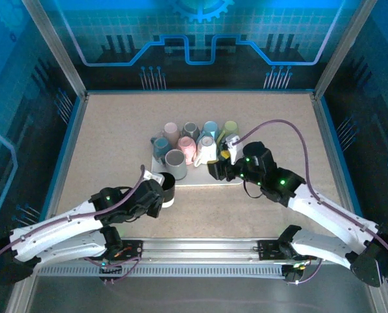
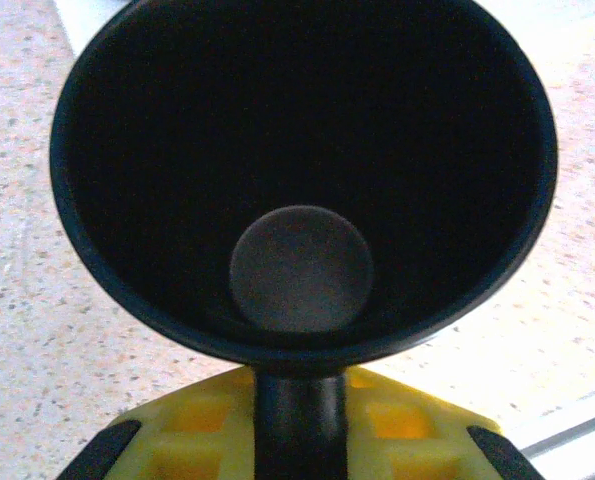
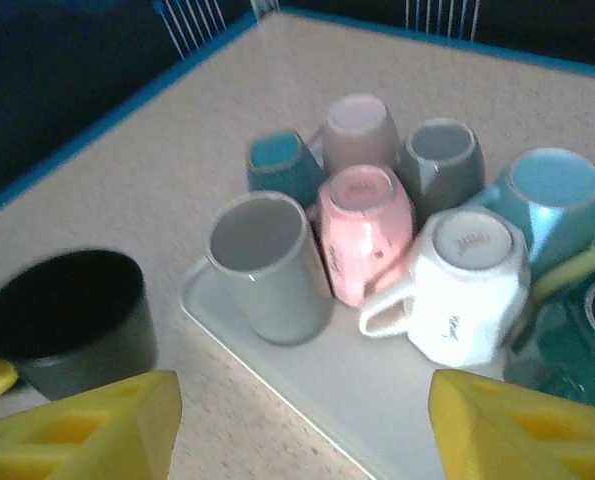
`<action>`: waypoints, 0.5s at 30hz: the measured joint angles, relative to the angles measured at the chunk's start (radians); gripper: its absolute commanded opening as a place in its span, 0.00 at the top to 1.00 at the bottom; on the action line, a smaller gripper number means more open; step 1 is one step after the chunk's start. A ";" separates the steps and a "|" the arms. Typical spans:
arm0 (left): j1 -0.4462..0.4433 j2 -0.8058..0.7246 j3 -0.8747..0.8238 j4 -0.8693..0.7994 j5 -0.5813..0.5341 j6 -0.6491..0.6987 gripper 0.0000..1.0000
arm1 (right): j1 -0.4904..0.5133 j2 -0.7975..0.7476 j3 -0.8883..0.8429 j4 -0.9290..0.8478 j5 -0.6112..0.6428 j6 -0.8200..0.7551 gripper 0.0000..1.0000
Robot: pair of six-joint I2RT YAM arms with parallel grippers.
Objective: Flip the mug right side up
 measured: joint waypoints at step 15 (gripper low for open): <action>0.000 0.031 -0.150 0.153 -0.102 -0.052 1.00 | 0.001 0.118 0.000 -0.154 0.032 0.095 1.00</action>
